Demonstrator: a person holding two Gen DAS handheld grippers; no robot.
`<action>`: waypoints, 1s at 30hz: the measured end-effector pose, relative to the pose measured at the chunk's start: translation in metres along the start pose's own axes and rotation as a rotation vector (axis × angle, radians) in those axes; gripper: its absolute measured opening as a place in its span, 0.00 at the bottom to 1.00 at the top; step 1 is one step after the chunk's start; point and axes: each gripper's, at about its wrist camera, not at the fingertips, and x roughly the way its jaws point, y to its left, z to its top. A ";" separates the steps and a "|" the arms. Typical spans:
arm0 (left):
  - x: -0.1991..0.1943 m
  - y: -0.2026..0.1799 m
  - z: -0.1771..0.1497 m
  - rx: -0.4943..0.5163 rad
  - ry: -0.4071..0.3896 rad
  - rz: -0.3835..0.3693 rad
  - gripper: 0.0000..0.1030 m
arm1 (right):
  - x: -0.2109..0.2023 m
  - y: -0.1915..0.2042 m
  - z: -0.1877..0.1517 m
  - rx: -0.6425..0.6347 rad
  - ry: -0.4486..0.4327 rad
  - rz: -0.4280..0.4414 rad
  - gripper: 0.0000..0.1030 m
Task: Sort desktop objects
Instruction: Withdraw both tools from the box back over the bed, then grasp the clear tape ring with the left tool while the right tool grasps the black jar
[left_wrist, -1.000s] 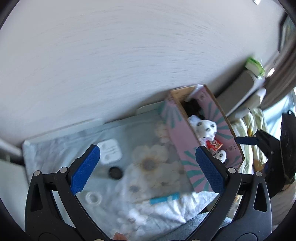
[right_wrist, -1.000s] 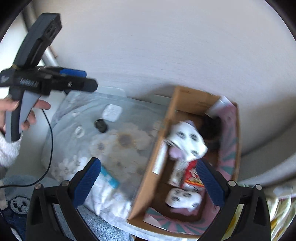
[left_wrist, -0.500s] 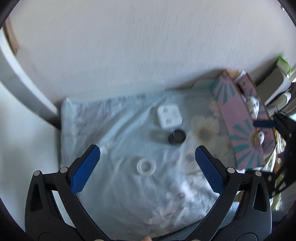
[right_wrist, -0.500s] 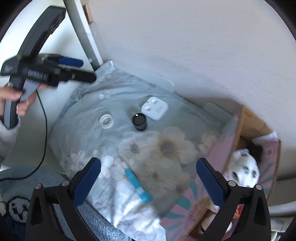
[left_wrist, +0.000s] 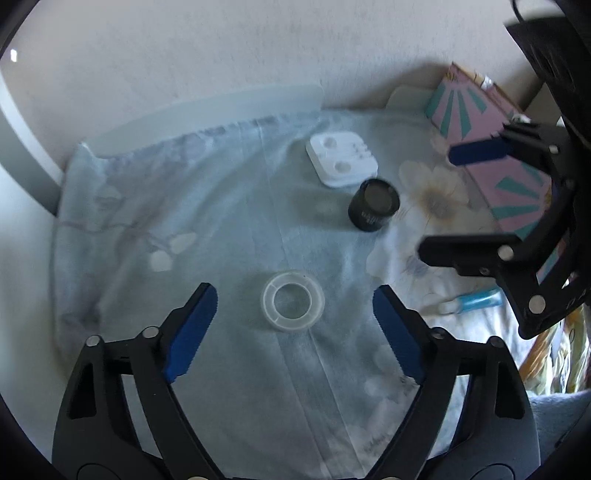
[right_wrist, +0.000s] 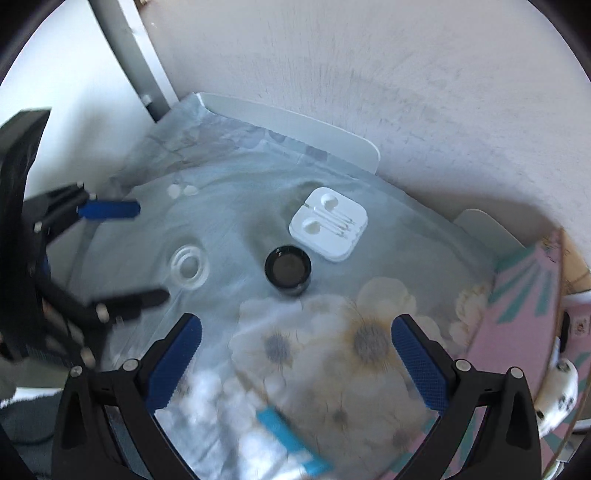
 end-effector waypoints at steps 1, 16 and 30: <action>0.005 0.001 -0.002 0.000 0.005 0.002 0.75 | 0.006 0.001 0.002 0.003 0.002 0.005 0.99; 0.019 0.003 -0.012 0.039 -0.033 0.039 0.44 | 0.048 -0.004 0.010 0.012 0.038 0.005 0.63; 0.002 0.008 -0.015 0.028 -0.067 0.040 0.39 | 0.045 -0.004 0.008 -0.006 0.016 0.023 0.32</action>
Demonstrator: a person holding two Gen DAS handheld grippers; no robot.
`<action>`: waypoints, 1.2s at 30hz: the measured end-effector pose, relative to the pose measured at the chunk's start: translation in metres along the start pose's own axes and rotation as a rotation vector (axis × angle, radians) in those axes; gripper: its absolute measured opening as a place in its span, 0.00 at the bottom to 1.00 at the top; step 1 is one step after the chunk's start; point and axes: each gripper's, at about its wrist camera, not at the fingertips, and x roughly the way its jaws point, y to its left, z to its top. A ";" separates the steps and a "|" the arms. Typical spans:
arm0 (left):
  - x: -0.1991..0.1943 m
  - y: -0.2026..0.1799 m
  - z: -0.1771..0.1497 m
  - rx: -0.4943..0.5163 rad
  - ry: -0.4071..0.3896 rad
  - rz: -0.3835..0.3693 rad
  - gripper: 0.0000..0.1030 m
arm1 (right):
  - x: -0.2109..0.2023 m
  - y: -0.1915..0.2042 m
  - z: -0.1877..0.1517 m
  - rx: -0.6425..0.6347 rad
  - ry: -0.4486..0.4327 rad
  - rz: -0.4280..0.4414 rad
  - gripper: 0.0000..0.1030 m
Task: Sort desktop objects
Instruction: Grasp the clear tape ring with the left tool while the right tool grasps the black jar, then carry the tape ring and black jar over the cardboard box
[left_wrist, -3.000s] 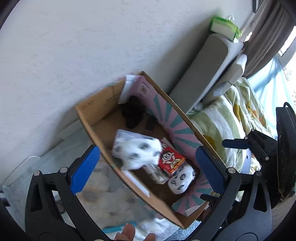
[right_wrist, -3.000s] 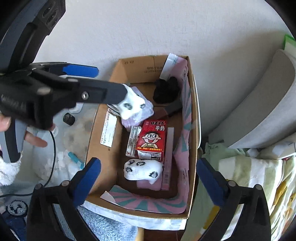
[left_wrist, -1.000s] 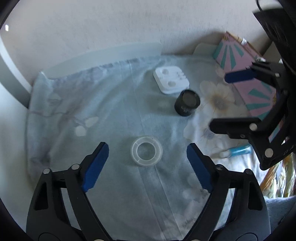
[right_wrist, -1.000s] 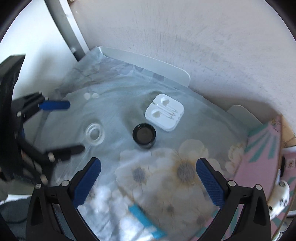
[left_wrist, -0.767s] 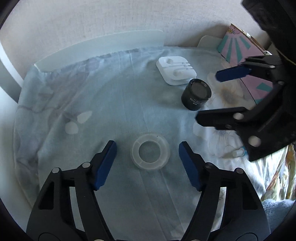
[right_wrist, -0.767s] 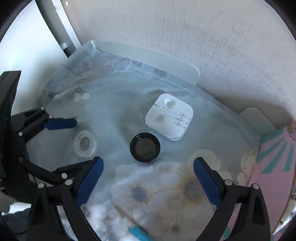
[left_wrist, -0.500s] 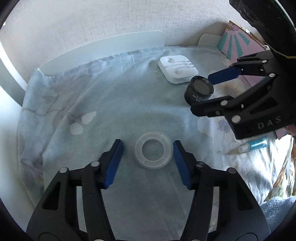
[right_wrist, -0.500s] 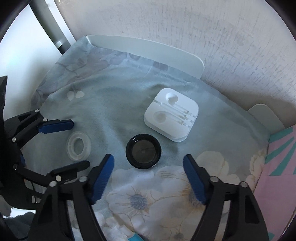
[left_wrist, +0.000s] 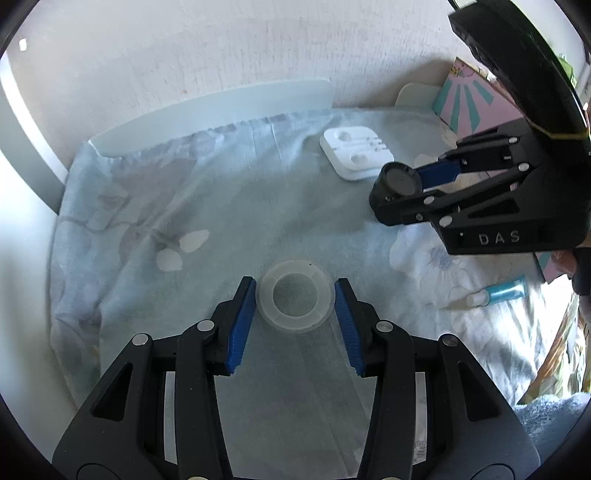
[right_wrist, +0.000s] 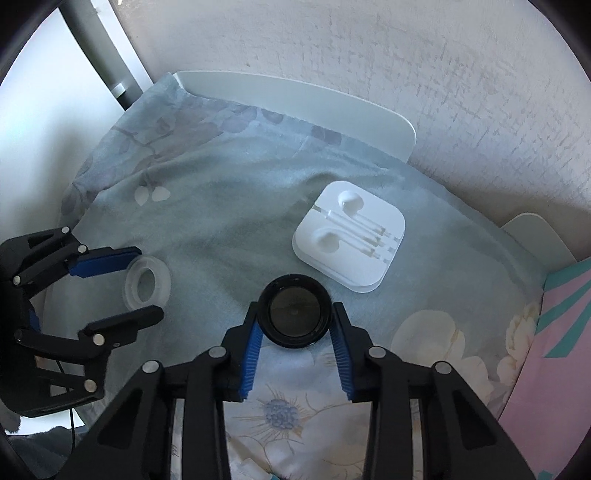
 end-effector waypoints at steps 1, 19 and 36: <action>-0.001 0.001 0.000 -0.002 0.001 0.005 0.39 | -0.001 0.000 0.000 -0.001 -0.001 0.002 0.32; -0.059 0.023 0.022 -0.109 -0.031 0.032 0.39 | -0.048 0.011 0.004 -0.050 -0.061 0.014 0.32; -0.138 -0.052 0.126 0.040 -0.144 -0.048 0.39 | -0.181 -0.038 -0.012 0.055 -0.218 -0.064 0.32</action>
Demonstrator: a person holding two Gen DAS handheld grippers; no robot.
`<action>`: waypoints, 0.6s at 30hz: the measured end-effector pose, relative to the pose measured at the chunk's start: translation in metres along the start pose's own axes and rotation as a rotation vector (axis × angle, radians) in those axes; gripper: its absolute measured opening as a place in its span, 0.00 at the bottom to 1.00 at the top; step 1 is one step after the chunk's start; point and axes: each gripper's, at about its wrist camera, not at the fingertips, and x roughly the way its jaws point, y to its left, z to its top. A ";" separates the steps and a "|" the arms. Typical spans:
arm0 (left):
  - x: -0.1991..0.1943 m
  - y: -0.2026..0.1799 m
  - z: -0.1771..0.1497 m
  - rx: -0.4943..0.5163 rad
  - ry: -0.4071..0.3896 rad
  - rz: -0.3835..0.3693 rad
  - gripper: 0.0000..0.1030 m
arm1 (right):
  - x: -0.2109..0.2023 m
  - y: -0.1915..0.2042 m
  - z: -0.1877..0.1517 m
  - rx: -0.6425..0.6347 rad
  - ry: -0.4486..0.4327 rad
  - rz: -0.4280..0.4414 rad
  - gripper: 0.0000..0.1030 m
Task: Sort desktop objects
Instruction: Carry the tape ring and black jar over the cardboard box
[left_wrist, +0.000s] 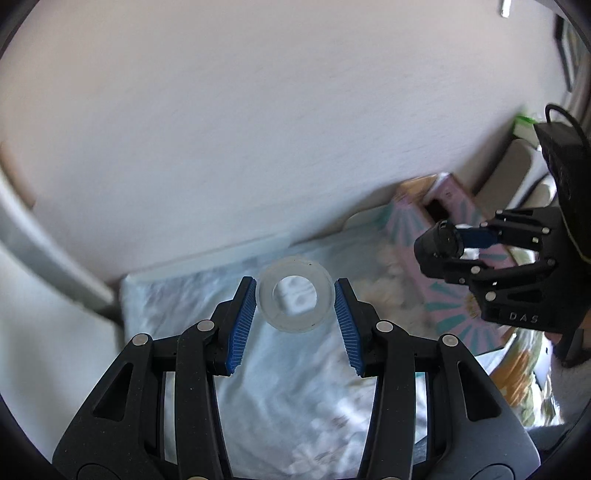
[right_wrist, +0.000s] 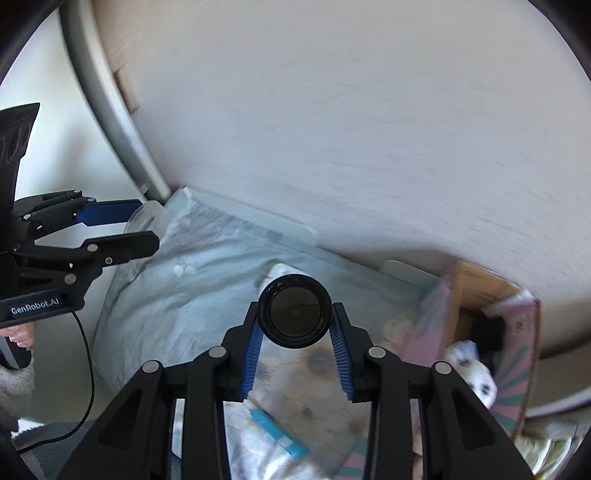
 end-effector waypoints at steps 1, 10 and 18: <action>0.001 -0.009 0.008 0.018 -0.005 -0.013 0.39 | -0.006 -0.007 -0.002 0.016 -0.005 -0.008 0.32; 0.030 -0.100 0.059 0.174 0.001 -0.157 0.39 | -0.049 -0.071 -0.043 0.139 0.004 -0.113 0.32; 0.076 -0.196 0.062 0.297 0.082 -0.264 0.39 | -0.064 -0.123 -0.098 0.255 0.058 -0.182 0.32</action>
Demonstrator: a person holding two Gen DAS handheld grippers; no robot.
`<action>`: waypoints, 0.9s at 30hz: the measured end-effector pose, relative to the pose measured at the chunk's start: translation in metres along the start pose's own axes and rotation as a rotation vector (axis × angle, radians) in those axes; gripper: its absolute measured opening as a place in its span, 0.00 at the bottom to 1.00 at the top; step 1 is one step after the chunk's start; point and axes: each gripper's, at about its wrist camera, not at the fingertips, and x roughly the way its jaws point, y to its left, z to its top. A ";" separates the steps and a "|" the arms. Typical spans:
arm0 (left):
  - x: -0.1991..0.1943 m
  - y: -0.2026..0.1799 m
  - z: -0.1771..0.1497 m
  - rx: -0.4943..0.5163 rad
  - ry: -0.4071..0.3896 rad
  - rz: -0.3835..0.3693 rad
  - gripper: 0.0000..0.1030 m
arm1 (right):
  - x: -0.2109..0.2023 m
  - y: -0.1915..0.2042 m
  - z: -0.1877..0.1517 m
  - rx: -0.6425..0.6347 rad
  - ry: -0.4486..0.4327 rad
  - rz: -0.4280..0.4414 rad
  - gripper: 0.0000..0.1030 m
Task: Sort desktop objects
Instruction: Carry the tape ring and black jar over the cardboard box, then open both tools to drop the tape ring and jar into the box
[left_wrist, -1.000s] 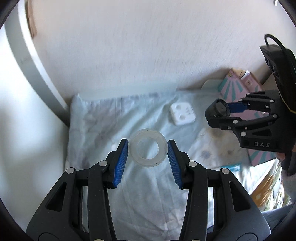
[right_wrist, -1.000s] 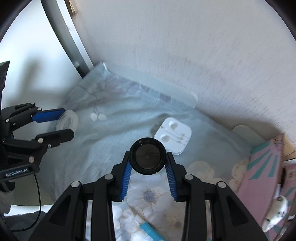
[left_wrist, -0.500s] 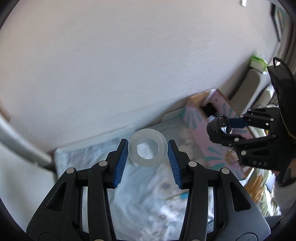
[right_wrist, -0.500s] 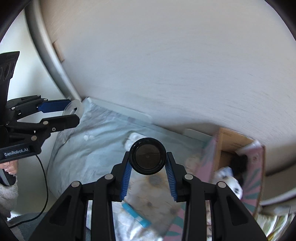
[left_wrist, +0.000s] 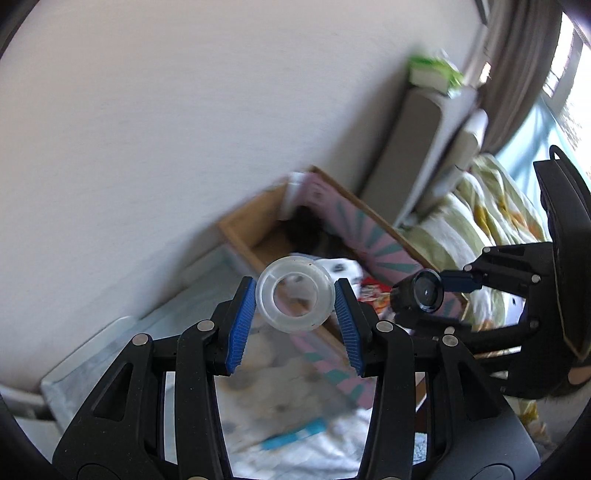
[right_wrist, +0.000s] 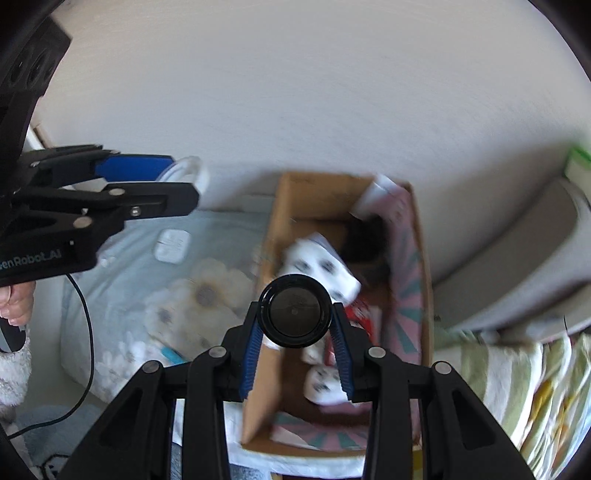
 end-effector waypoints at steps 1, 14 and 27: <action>0.008 -0.006 0.002 0.008 0.010 -0.007 0.39 | 0.003 -0.005 -0.005 0.013 0.010 -0.003 0.32; 0.084 -0.047 0.008 0.081 0.135 -0.034 0.39 | 0.038 -0.045 -0.045 0.086 0.094 0.036 0.32; 0.100 -0.040 0.019 -0.002 0.182 -0.020 0.53 | 0.047 -0.052 -0.042 0.095 0.102 0.087 0.50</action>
